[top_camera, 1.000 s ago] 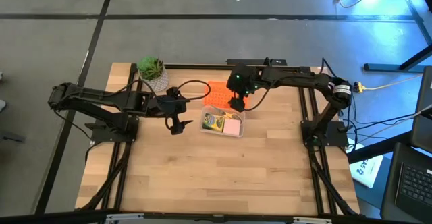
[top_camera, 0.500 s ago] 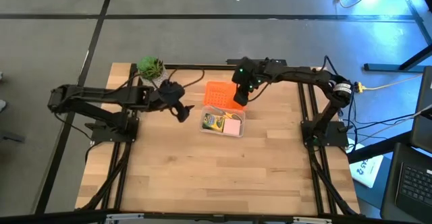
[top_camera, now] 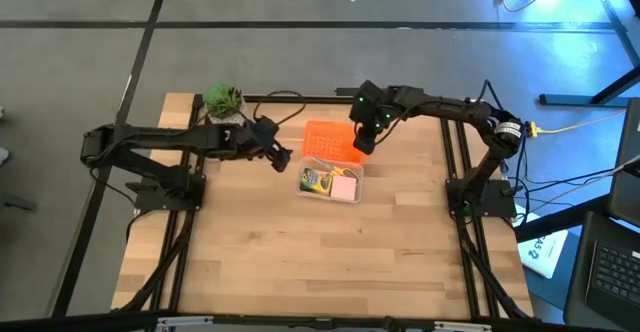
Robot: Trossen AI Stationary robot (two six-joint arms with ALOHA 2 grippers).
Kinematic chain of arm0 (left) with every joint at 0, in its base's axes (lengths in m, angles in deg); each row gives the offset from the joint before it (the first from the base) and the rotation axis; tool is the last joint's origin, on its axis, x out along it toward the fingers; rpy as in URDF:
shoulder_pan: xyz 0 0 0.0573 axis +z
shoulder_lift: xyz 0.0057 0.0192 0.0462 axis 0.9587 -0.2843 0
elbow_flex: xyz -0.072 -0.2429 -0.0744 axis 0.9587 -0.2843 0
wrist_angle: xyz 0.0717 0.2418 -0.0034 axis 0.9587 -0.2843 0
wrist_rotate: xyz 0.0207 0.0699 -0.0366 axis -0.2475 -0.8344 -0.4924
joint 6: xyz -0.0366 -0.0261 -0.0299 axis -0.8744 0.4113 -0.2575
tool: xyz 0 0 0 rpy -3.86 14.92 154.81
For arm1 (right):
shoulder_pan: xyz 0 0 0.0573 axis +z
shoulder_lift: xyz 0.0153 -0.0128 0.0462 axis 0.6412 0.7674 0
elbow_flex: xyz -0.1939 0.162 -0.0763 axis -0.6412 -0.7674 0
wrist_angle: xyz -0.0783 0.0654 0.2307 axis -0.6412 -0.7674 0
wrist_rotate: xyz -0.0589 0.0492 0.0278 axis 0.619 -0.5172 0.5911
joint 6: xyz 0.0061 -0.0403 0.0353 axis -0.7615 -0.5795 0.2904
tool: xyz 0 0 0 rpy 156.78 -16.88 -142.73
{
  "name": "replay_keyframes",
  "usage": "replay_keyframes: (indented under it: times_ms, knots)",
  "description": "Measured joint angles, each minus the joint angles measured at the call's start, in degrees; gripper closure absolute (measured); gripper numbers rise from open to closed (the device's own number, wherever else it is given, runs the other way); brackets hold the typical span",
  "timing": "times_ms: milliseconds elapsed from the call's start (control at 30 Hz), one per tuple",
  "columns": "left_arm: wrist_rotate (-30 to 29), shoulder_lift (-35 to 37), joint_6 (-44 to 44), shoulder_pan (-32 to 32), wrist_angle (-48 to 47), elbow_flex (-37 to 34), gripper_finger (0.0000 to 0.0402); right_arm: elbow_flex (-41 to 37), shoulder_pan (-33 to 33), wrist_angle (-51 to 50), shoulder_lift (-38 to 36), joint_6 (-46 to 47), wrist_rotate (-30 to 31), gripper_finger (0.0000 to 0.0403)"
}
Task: Pack school essentials
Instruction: Close the orange supply box
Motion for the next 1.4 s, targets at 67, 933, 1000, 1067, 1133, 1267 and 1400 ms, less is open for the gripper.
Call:
replay_keyframes:
  times_ms: [67,933,1000,1067,1133,1267,1400]
  knots:
    - [0.0,-2.0,0.0,0.0,1.3,0.0,0.0002,0.0,-0.4,-0.1,0.0,-0.7,1.0,0.0338]
    - [8.4,-24.2,-6.0,13.1,4.0,0.0,0.0002,-12.8,-7.7,10.6,0.0,10.3,2.5,0.0394]
    - [9.6,-25.3,-4.6,13.6,4.7,0.0,0.0002,-13.3,-7.7,12.3,0.0,10.8,2.5,0.0398]
    - [10.5,-25.8,-3.0,13.7,4.9,0.0,0.0002,-13.2,-7.7,13.0,0.0,10.8,2.5,0.0399]
    - [10.6,-25.7,-0.6,13.7,5.1,0.0,0.0002,-12.4,-7.7,12.1,0.0,10.4,2.5,0.0398]
    - [12.2,-23.4,2.3,14.5,4.1,0.0,0.0002,-8.7,-7.7,8.1,0.0,10.4,2.5,0.0397]
    - [16.6,-19.6,4.6,15.3,1.4,0.0,0.0002,-5.6,-7.7,5.5,0.0,10.2,2.5,0.0400]
